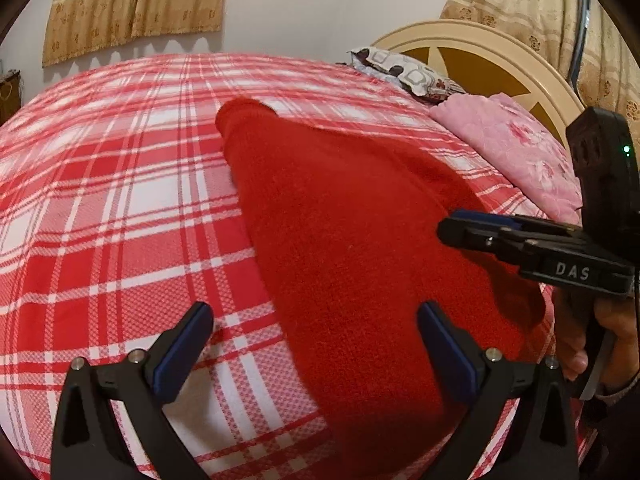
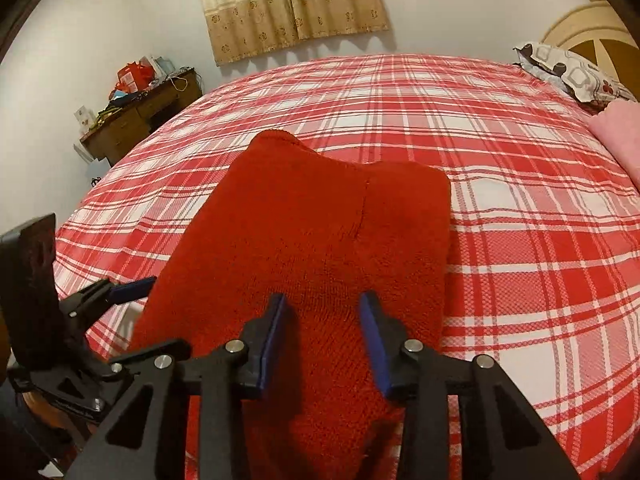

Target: Fold small clothes

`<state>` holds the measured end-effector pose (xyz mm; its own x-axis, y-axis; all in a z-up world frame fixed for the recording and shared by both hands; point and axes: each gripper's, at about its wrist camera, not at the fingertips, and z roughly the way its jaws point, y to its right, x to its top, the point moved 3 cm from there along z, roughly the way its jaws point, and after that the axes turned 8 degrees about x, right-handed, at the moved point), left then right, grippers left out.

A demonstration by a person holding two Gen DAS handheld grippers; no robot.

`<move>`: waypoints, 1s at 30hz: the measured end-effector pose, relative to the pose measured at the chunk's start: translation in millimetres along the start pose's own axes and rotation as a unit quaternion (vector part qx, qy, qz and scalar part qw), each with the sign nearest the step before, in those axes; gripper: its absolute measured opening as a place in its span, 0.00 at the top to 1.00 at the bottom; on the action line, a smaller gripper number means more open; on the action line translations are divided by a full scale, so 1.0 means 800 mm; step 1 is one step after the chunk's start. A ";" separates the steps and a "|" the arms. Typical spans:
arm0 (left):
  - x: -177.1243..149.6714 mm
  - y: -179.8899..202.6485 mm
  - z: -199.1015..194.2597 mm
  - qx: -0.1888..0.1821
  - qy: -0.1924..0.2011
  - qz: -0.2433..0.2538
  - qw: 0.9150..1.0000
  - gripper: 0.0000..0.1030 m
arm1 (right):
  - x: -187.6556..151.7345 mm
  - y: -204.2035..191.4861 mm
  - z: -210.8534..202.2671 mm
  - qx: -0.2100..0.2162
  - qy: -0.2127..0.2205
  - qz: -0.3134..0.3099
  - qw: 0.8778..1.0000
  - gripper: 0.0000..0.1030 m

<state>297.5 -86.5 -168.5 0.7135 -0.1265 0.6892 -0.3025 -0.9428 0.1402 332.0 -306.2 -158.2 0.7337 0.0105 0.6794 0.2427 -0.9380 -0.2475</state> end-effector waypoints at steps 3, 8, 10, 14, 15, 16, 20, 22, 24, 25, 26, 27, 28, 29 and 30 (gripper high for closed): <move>0.006 0.004 0.004 -0.004 -0.003 0.002 1.000 0.00 | -0.004 0.003 0.006 0.000 0.004 -0.003 1.000 0.62; 0.006 -0.003 0.020 -0.033 -0.031 -0.021 0.999 0.00 | -0.002 0.001 0.001 0.009 0.000 -0.009 1.000 0.62; 0.004 -0.004 0.019 -0.038 -0.033 -0.027 0.998 0.00 | 0.004 0.000 -0.015 0.035 0.019 -0.005 0.999 0.60; 0.003 0.001 0.018 -0.036 -0.032 -0.024 0.999 0.00 | 0.020 0.022 -0.042 0.036 0.069 0.025 0.997 0.28; 0.003 0.002 0.019 -0.035 -0.032 -0.022 0.999 0.00 | 0.023 0.028 -0.042 0.032 0.071 0.030 0.996 0.21; 0.003 0.003 0.019 -0.035 -0.033 -0.020 0.999 0.00 | 0.027 0.036 -0.040 0.029 0.070 0.036 0.996 0.21; 0.003 0.005 0.019 -0.035 -0.032 -0.020 0.999 0.00 | 0.036 0.084 -0.019 0.054 0.054 0.110 0.991 0.21; 0.003 0.005 0.019 -0.035 -0.032 -0.020 0.999 0.00 | 0.035 0.102 -0.004 0.071 0.049 0.144 0.986 0.21; 0.003 0.005 0.019 -0.035 -0.032 -0.020 0.999 0.00 | 0.033 0.115 0.016 0.084 0.035 0.167 0.982 0.21; 0.003 0.005 0.018 -0.035 -0.031 -0.020 0.999 0.00 | 0.032 0.119 0.025 0.085 0.029 0.174 0.981 0.21; 0.003 0.004 0.018 -0.036 -0.031 -0.020 0.999 0.00 | 0.032 0.121 0.032 0.087 0.026 0.178 0.980 0.22; 0.004 0.004 0.018 -0.037 -0.032 -0.021 0.999 0.00 | 0.032 0.124 0.036 0.092 0.023 0.181 0.979 0.22; 0.003 0.003 0.018 -0.038 -0.032 -0.022 0.999 0.00 | 0.033 0.125 0.041 0.097 0.021 0.184 0.978 0.22; 0.003 0.003 0.018 -0.040 -0.031 -0.022 0.998 0.00 | 0.034 0.126 0.044 0.099 0.025 0.186 0.977 0.22; 0.002 0.002 0.018 -0.042 -0.031 -0.024 0.998 0.00 | 0.035 0.126 0.045 0.100 0.026 0.185 0.977 0.22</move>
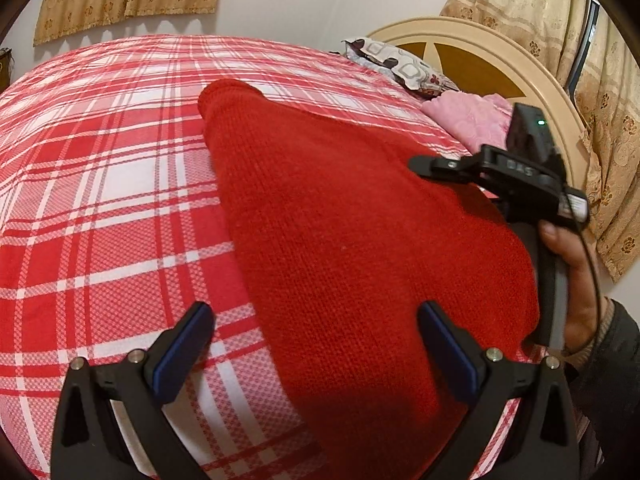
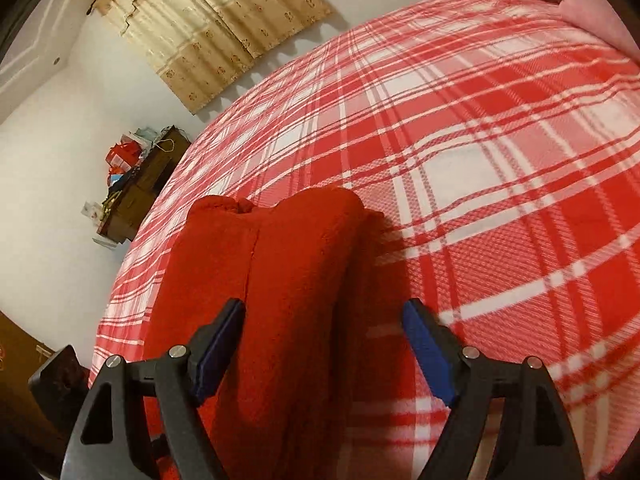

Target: Fold small clothes

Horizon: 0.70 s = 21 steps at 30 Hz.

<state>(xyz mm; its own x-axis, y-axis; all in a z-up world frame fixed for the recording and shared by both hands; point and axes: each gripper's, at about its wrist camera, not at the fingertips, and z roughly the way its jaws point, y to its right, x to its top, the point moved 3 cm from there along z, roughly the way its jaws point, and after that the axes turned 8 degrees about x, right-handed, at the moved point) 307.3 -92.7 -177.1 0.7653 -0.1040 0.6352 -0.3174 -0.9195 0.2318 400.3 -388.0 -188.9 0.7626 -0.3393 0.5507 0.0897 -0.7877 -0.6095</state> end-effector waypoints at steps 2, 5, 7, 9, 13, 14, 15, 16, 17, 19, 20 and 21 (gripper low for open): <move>0.000 -0.001 0.000 -0.007 0.000 -0.003 1.000 0.00 | 0.004 0.000 0.005 0.008 -0.003 0.000 1.000 0.24; 0.000 -0.001 -0.001 -0.016 0.001 -0.003 1.000 0.03 | 0.009 0.002 0.011 0.019 -0.007 -0.002 1.000 0.32; 0.000 -0.001 -0.002 -0.024 0.001 -0.002 1.000 0.07 | 0.011 0.005 0.015 0.031 -0.009 0.004 0.999 0.39; 0.000 0.001 -0.002 -0.029 0.001 0.000 1.000 0.10 | 0.013 0.008 0.020 0.040 -0.009 0.012 0.999 0.44; -0.002 0.008 -0.001 -0.041 -0.003 0.011 0.999 0.22 | 0.012 0.011 0.026 0.056 -0.017 0.024 0.998 0.53; -0.002 0.011 -0.002 -0.044 -0.003 0.013 0.999 0.24 | 0.012 0.011 0.026 0.060 -0.019 0.026 0.998 0.60; -0.002 0.014 -0.002 -0.044 -0.002 0.014 0.999 0.29 | 0.012 0.010 0.026 0.062 -0.019 0.024 0.998 0.66; -0.001 0.017 -0.004 -0.043 0.001 0.019 0.999 0.34 | 0.012 0.006 0.025 0.062 -0.019 0.018 0.998 0.67; 0.000 0.019 -0.006 -0.040 0.003 0.021 0.999 0.37 | 0.012 0.002 0.024 0.059 -0.017 0.011 0.998 0.70; 0.001 0.024 -0.010 -0.031 0.005 0.021 0.999 0.45 | 0.012 -0.005 0.023 0.048 -0.013 0.001 0.999 0.72; 0.001 0.026 -0.012 -0.025 0.007 0.023 0.999 0.47 | 0.011 -0.007 0.021 0.043 -0.011 -0.001 0.999 0.72; 0.002 0.028 -0.014 -0.018 0.007 0.025 0.999 0.50 | 0.012 -0.007 0.020 0.042 -0.010 0.000 0.999 0.73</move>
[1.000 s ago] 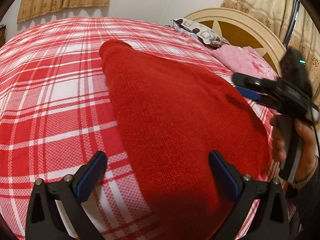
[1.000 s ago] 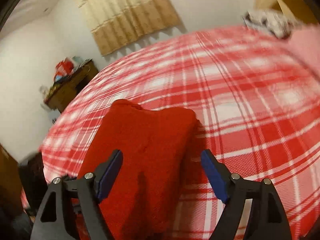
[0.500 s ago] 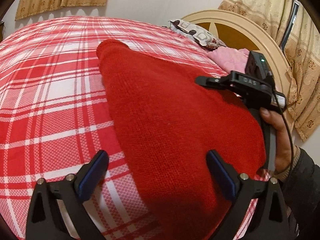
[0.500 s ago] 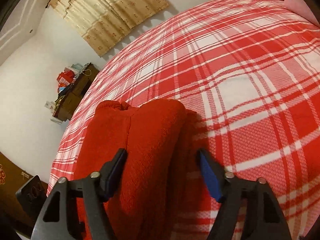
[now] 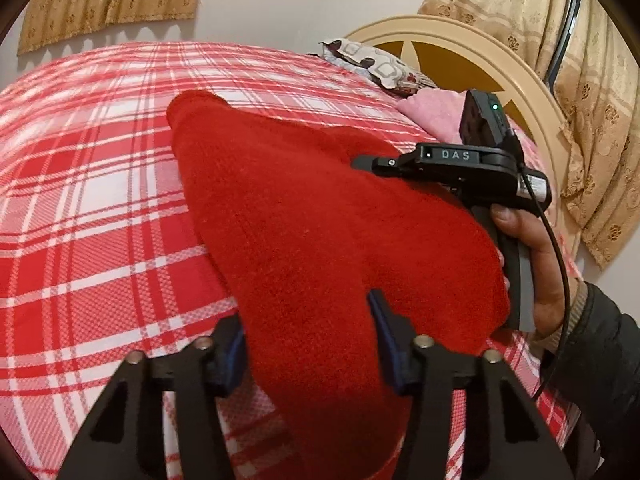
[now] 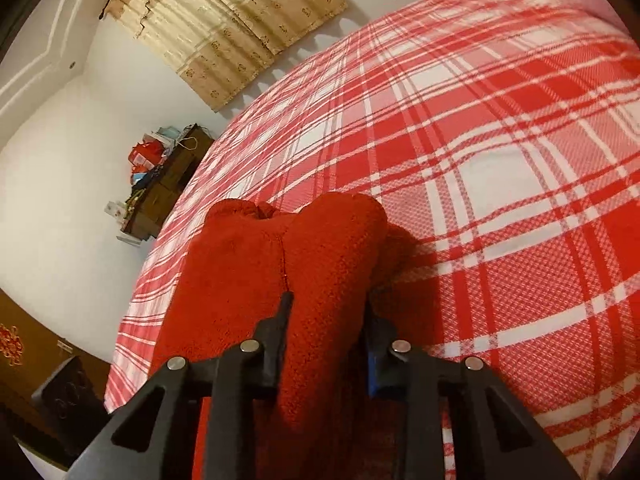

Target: Fold small clothes

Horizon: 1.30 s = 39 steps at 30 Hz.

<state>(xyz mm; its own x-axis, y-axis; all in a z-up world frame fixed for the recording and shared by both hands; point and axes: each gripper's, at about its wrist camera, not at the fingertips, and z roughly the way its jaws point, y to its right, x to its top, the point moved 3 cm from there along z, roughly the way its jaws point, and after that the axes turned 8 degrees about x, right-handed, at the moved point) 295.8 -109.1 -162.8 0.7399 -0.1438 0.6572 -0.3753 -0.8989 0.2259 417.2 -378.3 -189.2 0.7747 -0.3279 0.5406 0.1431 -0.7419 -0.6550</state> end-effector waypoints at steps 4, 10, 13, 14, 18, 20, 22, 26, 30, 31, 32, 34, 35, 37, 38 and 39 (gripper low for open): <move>0.006 0.006 -0.009 0.024 -0.006 0.013 1.000 0.58 | 0.000 -0.008 -0.011 0.006 0.008 -0.001 1.000 0.74; 0.004 0.014 -0.023 0.035 -0.002 0.038 0.999 0.60 | -0.007 -0.029 -0.022 -0.006 0.005 -0.014 1.000 0.74; -0.001 0.011 -0.035 0.032 0.000 0.036 0.999 0.61 | -0.011 -0.040 -0.029 -0.001 0.004 -0.018 1.000 0.74; -0.003 0.011 -0.039 0.031 0.001 0.036 0.999 0.61 | -0.014 -0.046 -0.030 0.001 0.003 -0.021 1.000 0.74; -0.008 0.012 -0.057 0.035 0.007 0.041 0.999 0.61 | -0.029 -0.063 -0.029 0.007 -0.002 -0.024 1.000 0.74; -0.014 0.008 -0.066 0.039 0.006 0.039 0.998 0.61 | -0.035 -0.070 -0.026 0.014 -0.005 -0.023 1.000 0.74; -0.019 0.002 -0.074 0.042 0.006 0.036 0.998 0.61 | -0.044 -0.079 -0.022 0.023 -0.007 -0.021 0.999 0.74; -0.028 -0.007 -0.091 0.051 0.009 0.031 0.998 0.61 | -0.055 -0.098 -0.013 0.037 -0.012 -0.026 0.999 0.74; -0.036 -0.016 -0.106 0.063 0.015 0.029 0.997 0.61 | -0.064 -0.122 -0.003 0.053 -0.019 -0.035 0.998 0.74; -0.038 -0.019 -0.110 0.066 0.015 0.027 0.997 0.61 | -0.067 -0.129 0.001 0.056 -0.020 -0.038 0.998 0.74; -0.040 -0.022 -0.114 0.067 0.016 0.025 0.997 0.61 | -0.069 -0.136 0.004 0.061 -0.022 -0.040 0.997 0.74; -0.042 -0.028 -0.124 0.070 0.020 0.022 0.997 0.61 | -0.074 -0.147 0.009 0.069 -0.025 -0.043 0.996 0.75; -0.043 -0.031 -0.128 0.073 0.022 0.020 0.997 0.61 | -0.077 -0.154 0.013 0.074 -0.027 -0.046 0.996 0.75; -0.046 -0.038 -0.136 0.078 0.025 0.017 0.997 0.61 | -0.081 -0.164 0.021 0.081 -0.031 -0.048 0.995 0.75; -0.048 -0.041 -0.140 0.080 0.027 0.015 0.996 0.61 | -0.085 -0.169 0.024 0.084 -0.033 -0.049 0.995 0.75; -0.050 -0.044 -0.143 0.082 0.028 0.013 0.996 0.61 | -0.087 -0.173 0.028 0.087 -0.035 -0.049 0.994 0.75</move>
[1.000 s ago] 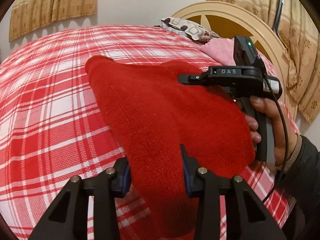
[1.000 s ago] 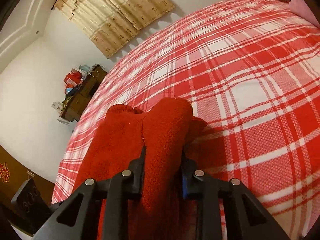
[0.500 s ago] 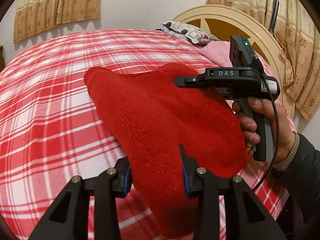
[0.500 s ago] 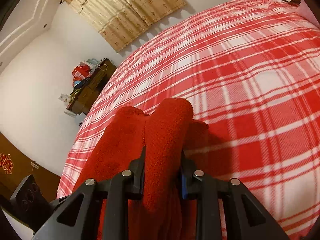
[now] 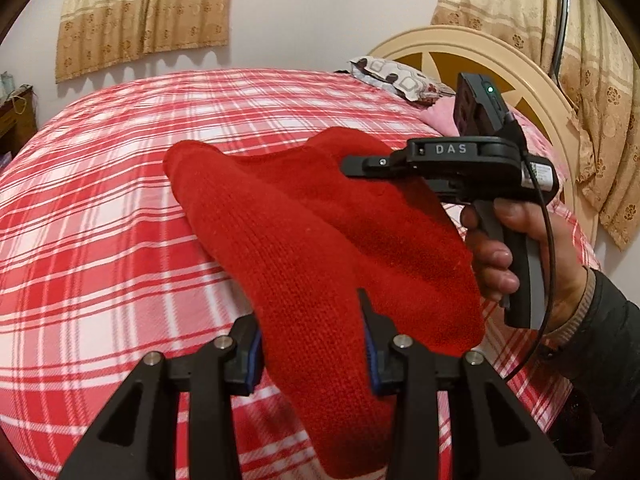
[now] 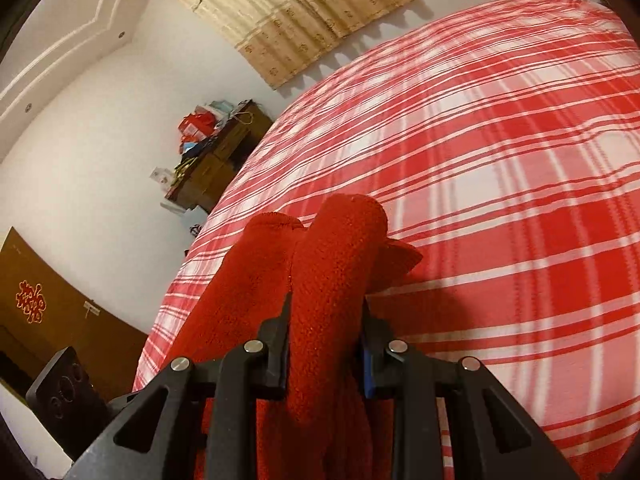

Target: Fold small clothes

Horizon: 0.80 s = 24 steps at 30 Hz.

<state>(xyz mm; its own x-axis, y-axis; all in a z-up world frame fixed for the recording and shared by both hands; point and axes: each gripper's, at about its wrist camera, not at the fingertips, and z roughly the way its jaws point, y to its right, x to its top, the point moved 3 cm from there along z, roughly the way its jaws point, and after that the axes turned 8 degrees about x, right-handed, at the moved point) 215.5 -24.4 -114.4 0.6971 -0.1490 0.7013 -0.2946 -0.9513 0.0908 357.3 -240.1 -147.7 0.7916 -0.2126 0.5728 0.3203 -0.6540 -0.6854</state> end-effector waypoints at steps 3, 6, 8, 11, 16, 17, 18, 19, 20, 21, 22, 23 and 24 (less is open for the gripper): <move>-0.006 -0.010 -0.007 0.010 0.002 -0.005 1.000 0.61 | -0.005 -0.010 0.013 0.009 -0.007 -0.002 1.000 0.75; -0.012 -0.020 -0.014 0.019 0.003 -0.013 1.000 0.61 | -0.009 -0.021 0.025 0.016 -0.012 -0.003 1.000 0.75; -0.016 -0.026 -0.018 0.025 0.005 -0.014 1.000 0.61 | -0.012 -0.029 0.034 0.022 -0.016 -0.005 1.000 0.75; -0.022 -0.036 -0.024 0.032 0.006 -0.019 0.999 0.61 | -0.016 -0.039 0.045 0.030 -0.022 -0.007 0.999 0.75; -0.031 -0.057 -0.039 0.044 0.012 -0.037 0.998 0.61 | -0.021 -0.059 0.065 0.049 -0.032 -0.013 0.998 0.75; -0.033 -0.062 -0.043 0.046 0.014 -0.039 0.998 0.61 | -0.022 -0.062 0.069 0.052 -0.033 -0.013 0.998 0.75; -0.035 -0.065 -0.046 0.049 0.017 -0.040 0.998 0.61 | -0.023 -0.067 0.073 0.055 -0.034 -0.015 0.998 0.75; -0.038 -0.069 -0.050 0.054 0.019 -0.042 0.997 0.61 | -0.024 -0.072 0.077 0.059 -0.036 -0.017 0.997 0.75; -0.041 -0.074 -0.053 0.057 0.021 -0.045 0.997 0.61 | -0.025 -0.078 0.084 0.062 -0.039 -0.020 0.997 0.75; -0.043 -0.078 -0.056 0.060 0.021 -0.048 0.997 0.61 | -0.026 -0.083 0.089 0.065 -0.041 -0.021 0.997 0.75; -0.045 -0.082 -0.059 0.063 0.022 -0.050 0.997 0.61 | -0.028 -0.088 0.095 0.069 -0.044 -0.023 0.996 0.75; -0.046 -0.085 -0.061 0.065 0.023 -0.052 0.996 0.61 | -0.027 -0.092 0.101 0.072 -0.046 -0.023 0.996 0.75; -0.048 -0.089 -0.063 0.067 0.023 -0.055 0.996 0.61 | -0.028 -0.095 0.106 0.074 -0.049 -0.024 0.996 0.75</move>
<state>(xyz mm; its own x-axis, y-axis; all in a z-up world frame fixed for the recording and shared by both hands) 176.9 62.8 -112.1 0.6881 -0.0316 0.7249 -0.1253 -0.9892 0.0759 359.0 -124.1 -146.4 0.8177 -0.1071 0.5656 0.4272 -0.5457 -0.7209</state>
